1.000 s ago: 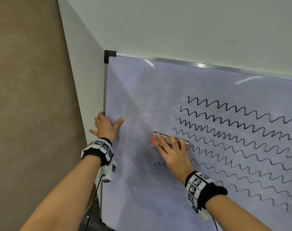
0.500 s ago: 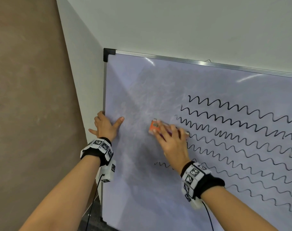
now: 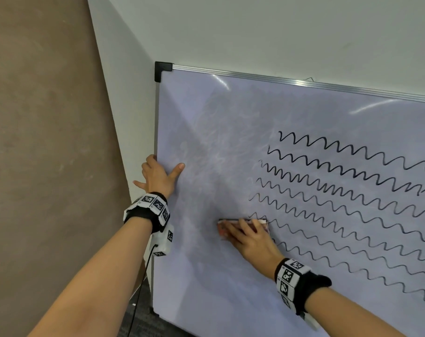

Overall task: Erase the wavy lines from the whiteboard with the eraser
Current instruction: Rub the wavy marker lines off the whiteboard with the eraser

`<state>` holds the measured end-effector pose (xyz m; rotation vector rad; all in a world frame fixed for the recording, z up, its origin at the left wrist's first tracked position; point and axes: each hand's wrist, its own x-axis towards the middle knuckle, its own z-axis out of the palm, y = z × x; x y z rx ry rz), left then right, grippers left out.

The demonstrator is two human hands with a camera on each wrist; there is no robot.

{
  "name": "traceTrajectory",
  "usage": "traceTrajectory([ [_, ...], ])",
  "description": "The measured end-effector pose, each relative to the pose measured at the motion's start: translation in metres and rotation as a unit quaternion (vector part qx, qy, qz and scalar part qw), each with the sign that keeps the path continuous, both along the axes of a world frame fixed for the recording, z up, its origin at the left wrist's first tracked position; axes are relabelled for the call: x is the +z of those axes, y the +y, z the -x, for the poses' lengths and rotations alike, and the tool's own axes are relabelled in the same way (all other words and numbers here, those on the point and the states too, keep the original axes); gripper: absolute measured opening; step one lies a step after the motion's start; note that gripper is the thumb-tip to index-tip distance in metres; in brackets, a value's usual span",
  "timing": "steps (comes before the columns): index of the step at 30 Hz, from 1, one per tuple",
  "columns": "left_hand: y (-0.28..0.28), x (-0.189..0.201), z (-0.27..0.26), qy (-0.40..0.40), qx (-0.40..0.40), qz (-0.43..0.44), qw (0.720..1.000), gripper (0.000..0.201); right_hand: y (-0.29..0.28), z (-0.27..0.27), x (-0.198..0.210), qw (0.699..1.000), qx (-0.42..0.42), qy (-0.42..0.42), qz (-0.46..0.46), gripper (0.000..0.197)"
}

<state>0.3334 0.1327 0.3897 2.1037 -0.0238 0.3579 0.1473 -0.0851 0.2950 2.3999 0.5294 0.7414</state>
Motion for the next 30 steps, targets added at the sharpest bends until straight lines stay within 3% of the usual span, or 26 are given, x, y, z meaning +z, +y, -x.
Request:
traceTrajectory([
  [5, -0.001, -0.002, -0.001, 0.000, 0.002, -0.001, 1.000, 0.089, 0.002, -0.005, 0.017, 0.996, -0.044, -0.050, -0.054, 0.065],
  [11, -0.001, -0.001, -0.001, -0.003, 0.004, -0.008, 1.000, 0.089, -0.006, 0.023, -0.030, 0.994, -0.023, 0.089, 0.053, 0.056],
  [18, -0.001, -0.005, -0.004, -0.003, 0.008, -0.010, 1.000, 0.089, -0.010, 0.009, 0.007, 0.994, -0.062, -0.063, -0.071, 0.063],
  [25, -0.001, -0.004, -0.004, -0.002, 0.004, -0.010, 1.000, 0.090, -0.021, 0.027, -0.020, 0.999, -0.030, 0.010, 0.014, 0.071],
  [30, -0.002, -0.004, -0.004, -0.002, 0.007, -0.012, 1.000, 0.090, -0.024, 0.015, 0.031, 0.990, -0.063, -0.086, -0.093, 0.085],
])
